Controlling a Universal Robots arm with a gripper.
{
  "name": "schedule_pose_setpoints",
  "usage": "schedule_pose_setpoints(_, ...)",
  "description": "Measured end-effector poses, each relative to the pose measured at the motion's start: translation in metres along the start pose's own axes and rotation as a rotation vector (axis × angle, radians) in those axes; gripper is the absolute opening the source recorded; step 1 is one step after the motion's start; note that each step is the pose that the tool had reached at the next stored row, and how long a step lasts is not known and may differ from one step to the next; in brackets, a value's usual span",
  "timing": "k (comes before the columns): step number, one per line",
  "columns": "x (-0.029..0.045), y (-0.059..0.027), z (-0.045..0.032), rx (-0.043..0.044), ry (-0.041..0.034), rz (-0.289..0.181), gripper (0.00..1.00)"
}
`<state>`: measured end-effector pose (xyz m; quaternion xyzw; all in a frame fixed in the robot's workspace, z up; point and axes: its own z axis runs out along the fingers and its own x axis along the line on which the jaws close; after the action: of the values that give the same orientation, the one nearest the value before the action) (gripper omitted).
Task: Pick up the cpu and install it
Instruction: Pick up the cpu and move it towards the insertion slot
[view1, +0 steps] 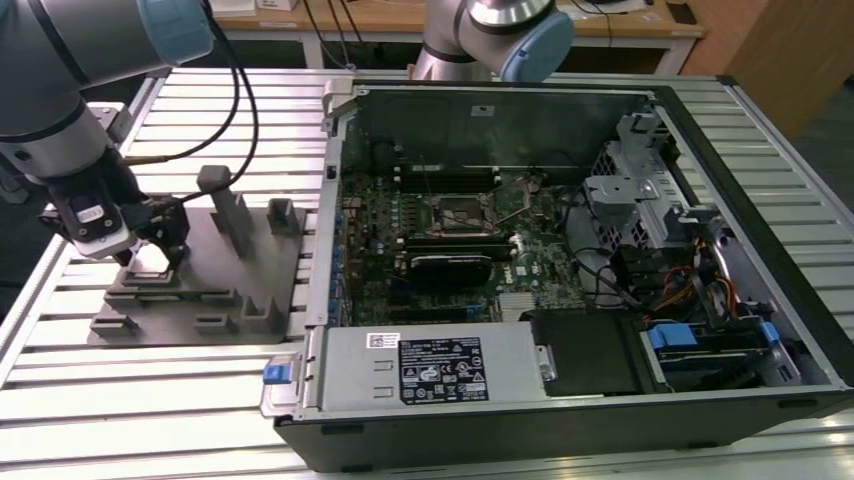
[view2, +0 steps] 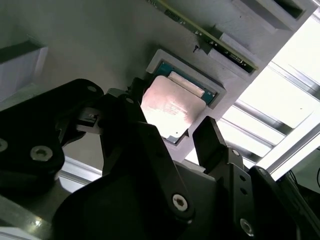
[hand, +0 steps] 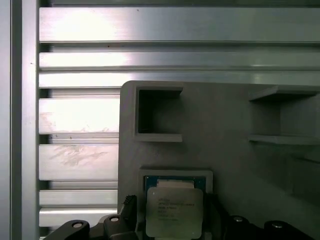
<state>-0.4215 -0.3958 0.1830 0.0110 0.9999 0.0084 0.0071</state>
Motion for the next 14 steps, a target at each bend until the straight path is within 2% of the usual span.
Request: schedule_pose_setpoints(14,0.0,0.0,0.0013,-0.0002,-0.0004,0.0,0.66)
